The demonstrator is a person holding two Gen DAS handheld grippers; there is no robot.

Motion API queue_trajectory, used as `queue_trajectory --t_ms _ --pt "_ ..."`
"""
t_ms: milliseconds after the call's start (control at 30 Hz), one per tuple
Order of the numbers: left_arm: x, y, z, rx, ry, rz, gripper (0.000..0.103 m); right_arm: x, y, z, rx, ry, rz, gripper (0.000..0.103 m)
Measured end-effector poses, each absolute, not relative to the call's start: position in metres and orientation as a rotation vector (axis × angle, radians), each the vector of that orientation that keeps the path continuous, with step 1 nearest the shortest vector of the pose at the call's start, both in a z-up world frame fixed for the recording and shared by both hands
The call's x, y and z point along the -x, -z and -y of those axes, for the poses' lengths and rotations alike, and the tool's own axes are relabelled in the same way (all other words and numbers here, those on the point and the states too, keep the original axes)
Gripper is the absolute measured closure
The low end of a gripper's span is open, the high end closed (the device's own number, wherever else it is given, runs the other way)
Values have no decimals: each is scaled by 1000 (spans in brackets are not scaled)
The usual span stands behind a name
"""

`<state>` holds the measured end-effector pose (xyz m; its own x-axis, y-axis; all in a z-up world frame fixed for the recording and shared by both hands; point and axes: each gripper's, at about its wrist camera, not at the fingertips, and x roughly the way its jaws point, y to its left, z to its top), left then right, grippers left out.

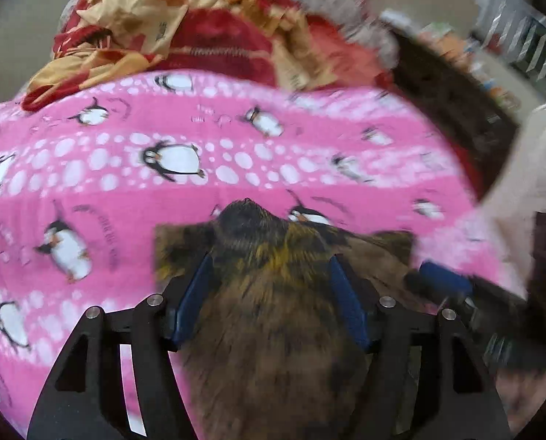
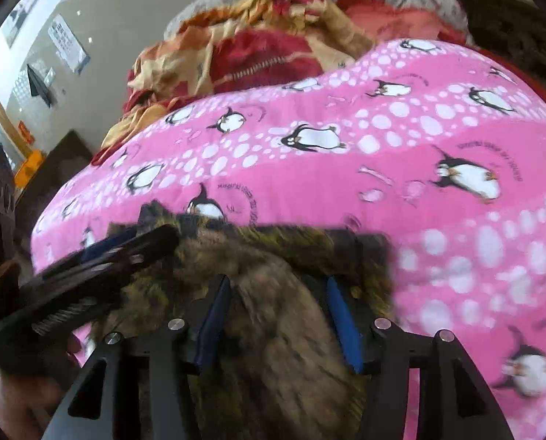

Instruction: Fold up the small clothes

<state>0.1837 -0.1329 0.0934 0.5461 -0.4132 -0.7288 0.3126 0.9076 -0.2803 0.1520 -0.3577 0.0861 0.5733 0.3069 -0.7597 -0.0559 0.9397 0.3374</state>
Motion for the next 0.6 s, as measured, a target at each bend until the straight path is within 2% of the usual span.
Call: queue_trajectory --t_ms 33,100,233,300,467,600 --pt "-174 -95 122 126 438 -880 14 -138 -98 370 -296 -232 -893 48" --pt "-150 -85 95 150 437 -863 8 -111 -112 392 -296 -266 -821 30" --pt "-133 -25 79 300 507 -1054 8 -76 -81 421 -401 -374 -865 29" --pt "-114 -23 82 285 535 -966 8 -67 -54 420 -422 -411 -923 29" --pt "-114 -21 98 428 757 -1030 7 -72 -36 410 -449 -550 -936 25" --pt "-121 -19 108 412 764 -1015 7 -103 -29 406 -508 -621 -938 25"
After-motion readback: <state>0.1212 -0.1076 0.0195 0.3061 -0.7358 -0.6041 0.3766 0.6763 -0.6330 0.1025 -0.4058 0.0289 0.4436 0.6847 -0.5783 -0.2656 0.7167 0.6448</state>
